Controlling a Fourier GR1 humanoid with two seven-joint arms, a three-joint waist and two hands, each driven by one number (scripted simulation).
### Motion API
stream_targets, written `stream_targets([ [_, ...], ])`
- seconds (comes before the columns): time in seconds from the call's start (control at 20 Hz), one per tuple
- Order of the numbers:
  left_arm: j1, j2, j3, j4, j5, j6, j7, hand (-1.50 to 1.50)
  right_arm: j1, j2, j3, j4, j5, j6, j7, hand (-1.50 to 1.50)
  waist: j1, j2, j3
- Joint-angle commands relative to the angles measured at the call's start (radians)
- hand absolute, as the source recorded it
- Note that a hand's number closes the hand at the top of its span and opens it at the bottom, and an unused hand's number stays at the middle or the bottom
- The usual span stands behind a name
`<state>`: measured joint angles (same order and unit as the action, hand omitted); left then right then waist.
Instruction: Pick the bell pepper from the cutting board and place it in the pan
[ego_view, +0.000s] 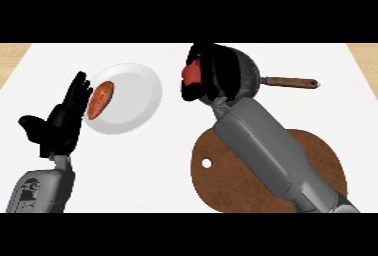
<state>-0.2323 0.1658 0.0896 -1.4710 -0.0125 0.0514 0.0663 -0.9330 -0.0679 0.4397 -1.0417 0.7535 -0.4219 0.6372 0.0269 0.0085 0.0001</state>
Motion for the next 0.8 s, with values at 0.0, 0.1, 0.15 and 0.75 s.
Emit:
stream_targets([
  [0.0, -0.038, 0.004, 0.009, 0.014, 0.000, 0.006, 0.017, 0.00, -0.060, -0.055, -0.077, 0.221, -0.003, -0.031, -0.156, 1.50, 0.003, 0.004, 0.000],
  [0.1, 0.013, -0.005, -0.019, -0.033, -0.016, 0.005, 0.015, 0.00, -0.055, -0.119, -0.092, 0.303, 0.024, -0.056, -0.200, 1.50, 0.018, 0.006, 0.000],
  [0.15, -0.050, -0.010, -0.001, 0.011, 0.002, 0.007, 0.022, 0.00, -0.100, -0.098, -0.118, 0.366, 0.022, -0.080, -0.222, 1.50, 0.011, 0.008, 0.000],
  [0.75, -0.057, -0.021, -0.030, 0.002, -0.006, -0.010, 0.010, 0.00, -0.115, -0.117, -0.366, 0.669, -0.177, -0.230, -0.573, 1.50, 0.067, 0.040, 0.005],
])
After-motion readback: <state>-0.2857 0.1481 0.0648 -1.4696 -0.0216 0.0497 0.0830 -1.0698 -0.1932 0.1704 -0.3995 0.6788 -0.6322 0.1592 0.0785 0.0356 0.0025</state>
